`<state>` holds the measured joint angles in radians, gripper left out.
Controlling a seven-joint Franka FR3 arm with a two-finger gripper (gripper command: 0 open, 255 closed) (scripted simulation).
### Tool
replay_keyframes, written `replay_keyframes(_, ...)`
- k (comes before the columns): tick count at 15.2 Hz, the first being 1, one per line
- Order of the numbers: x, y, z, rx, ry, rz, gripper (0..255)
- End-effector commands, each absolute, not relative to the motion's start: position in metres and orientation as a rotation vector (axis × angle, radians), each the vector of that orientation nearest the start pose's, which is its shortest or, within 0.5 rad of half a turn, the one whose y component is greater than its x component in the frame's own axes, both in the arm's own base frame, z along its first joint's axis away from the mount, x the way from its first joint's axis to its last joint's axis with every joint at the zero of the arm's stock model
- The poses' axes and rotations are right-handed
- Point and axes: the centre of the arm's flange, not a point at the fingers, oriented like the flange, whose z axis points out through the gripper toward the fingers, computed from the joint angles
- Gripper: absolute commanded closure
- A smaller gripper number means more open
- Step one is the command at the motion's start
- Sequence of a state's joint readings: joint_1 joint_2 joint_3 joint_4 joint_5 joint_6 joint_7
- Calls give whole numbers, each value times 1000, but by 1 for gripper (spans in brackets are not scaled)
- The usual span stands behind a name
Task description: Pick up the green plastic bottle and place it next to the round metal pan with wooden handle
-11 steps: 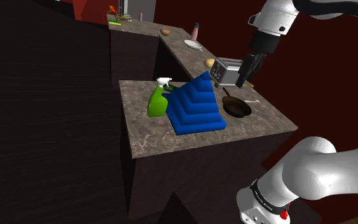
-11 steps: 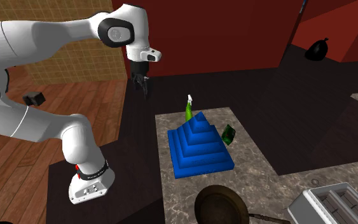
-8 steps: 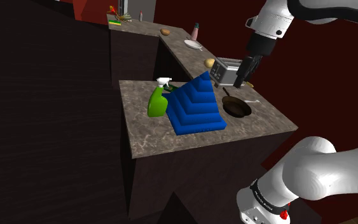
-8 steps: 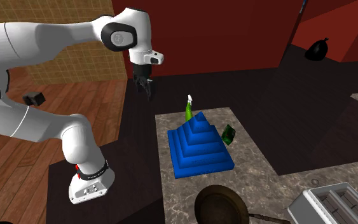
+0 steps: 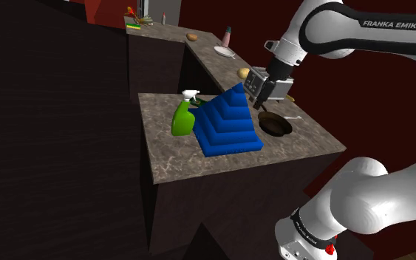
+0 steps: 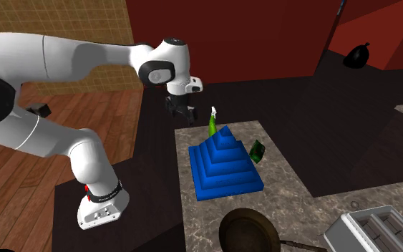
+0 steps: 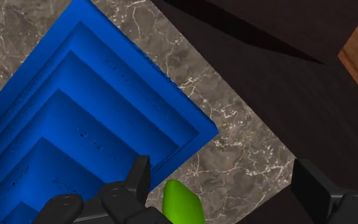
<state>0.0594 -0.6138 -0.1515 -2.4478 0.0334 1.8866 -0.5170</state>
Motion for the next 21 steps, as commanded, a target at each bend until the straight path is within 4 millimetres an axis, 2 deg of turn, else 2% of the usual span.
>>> replay_keyframes(1,385,-44,496,-2919,-766,-174,0)
replay_keyframes(6,429,-56,452,-2788,-993,-289,0)
replay_keyframes(11,478,-57,410,-2637,-1205,-399,0)
replay_keyframes(16,529,-47,373,-2467,-1401,-502,0)
replay_keyframes(21,580,-27,341,-2280,-1581,-598,0)
